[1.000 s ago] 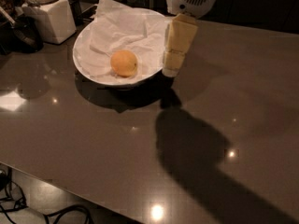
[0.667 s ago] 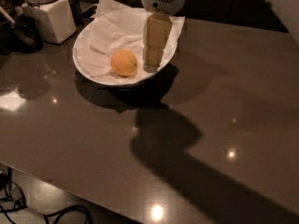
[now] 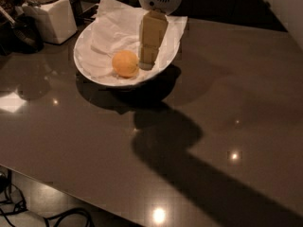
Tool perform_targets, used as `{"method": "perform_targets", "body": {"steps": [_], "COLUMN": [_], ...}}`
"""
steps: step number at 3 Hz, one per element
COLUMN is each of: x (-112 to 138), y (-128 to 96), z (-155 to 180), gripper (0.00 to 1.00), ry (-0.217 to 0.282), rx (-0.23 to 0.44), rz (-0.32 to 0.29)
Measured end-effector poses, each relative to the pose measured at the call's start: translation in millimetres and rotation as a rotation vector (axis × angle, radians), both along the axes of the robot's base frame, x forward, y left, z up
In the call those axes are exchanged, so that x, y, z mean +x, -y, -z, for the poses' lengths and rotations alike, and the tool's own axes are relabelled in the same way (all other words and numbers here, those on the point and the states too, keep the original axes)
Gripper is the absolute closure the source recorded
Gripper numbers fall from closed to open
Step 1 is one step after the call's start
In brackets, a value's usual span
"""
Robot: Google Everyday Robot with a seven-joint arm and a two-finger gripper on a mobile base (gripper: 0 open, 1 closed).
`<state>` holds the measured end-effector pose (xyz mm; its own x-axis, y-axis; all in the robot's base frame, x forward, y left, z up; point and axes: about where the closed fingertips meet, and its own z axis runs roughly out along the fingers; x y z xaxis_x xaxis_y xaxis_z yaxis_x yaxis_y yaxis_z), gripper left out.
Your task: Pick orange from white bowl
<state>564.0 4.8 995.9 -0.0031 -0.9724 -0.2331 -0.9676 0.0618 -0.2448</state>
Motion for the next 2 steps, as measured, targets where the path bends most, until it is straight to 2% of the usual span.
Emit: {"method": "perform_targets", "body": {"steps": [2], "x": [47], "y": [-37], "z": [14], "gripper": [0.00], "ry": [-0.071], "rx": [0.069], "rz": [0.033]}}
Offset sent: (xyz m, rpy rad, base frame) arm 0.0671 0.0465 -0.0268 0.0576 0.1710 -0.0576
